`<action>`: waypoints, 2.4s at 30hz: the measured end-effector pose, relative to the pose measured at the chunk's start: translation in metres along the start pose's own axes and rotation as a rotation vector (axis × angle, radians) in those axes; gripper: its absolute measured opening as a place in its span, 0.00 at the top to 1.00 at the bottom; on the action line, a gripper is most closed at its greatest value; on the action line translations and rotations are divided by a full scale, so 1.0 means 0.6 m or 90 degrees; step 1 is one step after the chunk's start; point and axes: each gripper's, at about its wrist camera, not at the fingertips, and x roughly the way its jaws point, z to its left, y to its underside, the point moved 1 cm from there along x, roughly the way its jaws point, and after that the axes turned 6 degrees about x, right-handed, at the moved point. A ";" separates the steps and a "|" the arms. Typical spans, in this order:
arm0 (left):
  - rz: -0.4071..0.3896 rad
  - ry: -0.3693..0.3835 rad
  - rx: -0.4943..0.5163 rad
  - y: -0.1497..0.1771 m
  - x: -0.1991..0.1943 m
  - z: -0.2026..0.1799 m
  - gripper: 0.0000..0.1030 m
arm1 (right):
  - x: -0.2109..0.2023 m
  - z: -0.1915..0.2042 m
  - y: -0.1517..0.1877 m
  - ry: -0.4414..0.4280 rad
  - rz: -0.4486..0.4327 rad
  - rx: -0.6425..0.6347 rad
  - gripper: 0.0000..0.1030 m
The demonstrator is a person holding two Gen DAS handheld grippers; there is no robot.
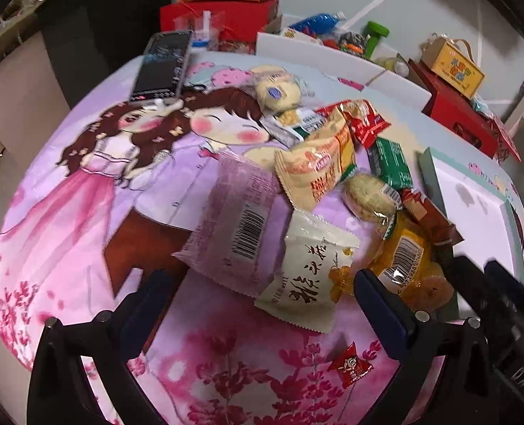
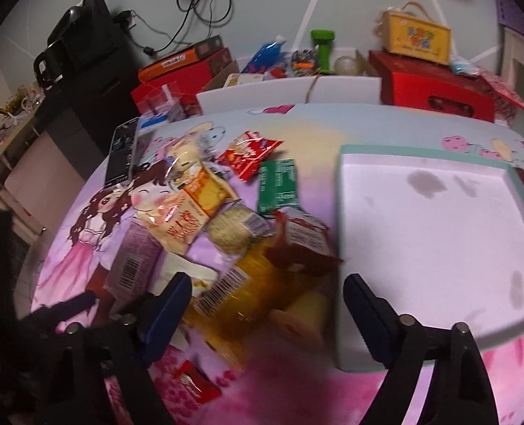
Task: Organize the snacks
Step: 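Grasp the white-and-orange pastry bag with the left tool while the right tool grasps the yellow bread bag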
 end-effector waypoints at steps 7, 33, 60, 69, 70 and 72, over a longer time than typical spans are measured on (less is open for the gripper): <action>0.025 0.011 0.033 -0.007 0.027 -0.016 0.08 | 0.052 0.013 -0.007 0.002 0.077 -0.002 0.27; 0.038 0.044 0.109 -0.008 0.043 -0.065 0.48 | 0.091 0.004 -0.003 0.028 0.106 0.007 0.52; 0.023 0.033 0.073 -0.017 0.035 -0.041 0.76 | 0.067 -0.018 0.008 -0.025 0.093 0.023 0.58; 0.031 0.072 0.061 -0.008 0.032 -0.044 0.63 | 0.059 -0.021 0.008 -0.038 0.090 0.033 0.58; 0.037 0.082 0.067 -0.006 0.035 -0.049 0.58 | 0.057 -0.022 0.007 -0.041 0.090 0.035 0.58; 0.042 0.084 0.085 -0.003 0.036 -0.061 0.45 | 0.053 -0.022 0.007 -0.043 0.087 0.034 0.59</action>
